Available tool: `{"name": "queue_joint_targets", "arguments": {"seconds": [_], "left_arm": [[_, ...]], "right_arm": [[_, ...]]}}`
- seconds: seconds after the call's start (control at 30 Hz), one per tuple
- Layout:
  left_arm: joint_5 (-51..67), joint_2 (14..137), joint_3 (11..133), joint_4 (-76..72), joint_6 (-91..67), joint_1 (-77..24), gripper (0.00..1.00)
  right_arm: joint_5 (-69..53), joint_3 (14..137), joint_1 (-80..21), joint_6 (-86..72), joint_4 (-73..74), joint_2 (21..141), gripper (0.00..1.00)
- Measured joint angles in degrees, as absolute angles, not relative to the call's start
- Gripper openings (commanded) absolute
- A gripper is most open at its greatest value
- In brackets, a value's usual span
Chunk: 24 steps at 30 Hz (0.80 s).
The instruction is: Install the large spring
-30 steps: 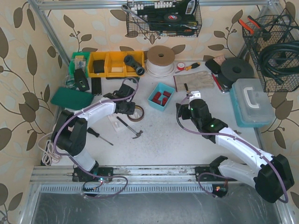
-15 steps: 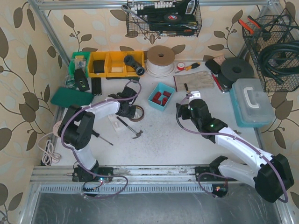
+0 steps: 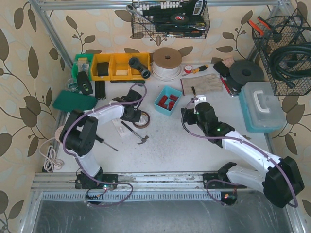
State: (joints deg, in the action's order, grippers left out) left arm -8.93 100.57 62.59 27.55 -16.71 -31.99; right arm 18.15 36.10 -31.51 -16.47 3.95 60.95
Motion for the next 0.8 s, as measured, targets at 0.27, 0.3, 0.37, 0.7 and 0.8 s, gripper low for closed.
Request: {"name": "queue_joint_targets", "arguments": {"seconds": [0.27,0.3,0.37,0.7,0.8], "left_arm": [[-8.91,94.32,62.59,28.62,-17.17,-31.99,0.02],[-8.91,92.88,62.59,28.64,-17.32,-31.99,0.02],[-8.91,89.76,62.57,28.62,-17.69,-31.99,0.02],[-16.93,76.07,62.54,26.65,-18.57,-31.9,0.0],[-19.79,76.51,62.54,25.26,-18.52,-30.87,0.0]], "right_arm": [[9.17,33.93,-33.01,-15.22,-3.33,63.18,0.93],[7.25,33.39,-33.52,-14.81,-4.73,63.42,0.93],[4.49,33.21,-34.83,-13.89,-6.37,64.31,0.93],[2.15,33.21,-39.07,-10.2,-9.47,65.67,0.91],[2.57,33.21,-39.55,-9.5,-9.78,65.32,0.91]]}}
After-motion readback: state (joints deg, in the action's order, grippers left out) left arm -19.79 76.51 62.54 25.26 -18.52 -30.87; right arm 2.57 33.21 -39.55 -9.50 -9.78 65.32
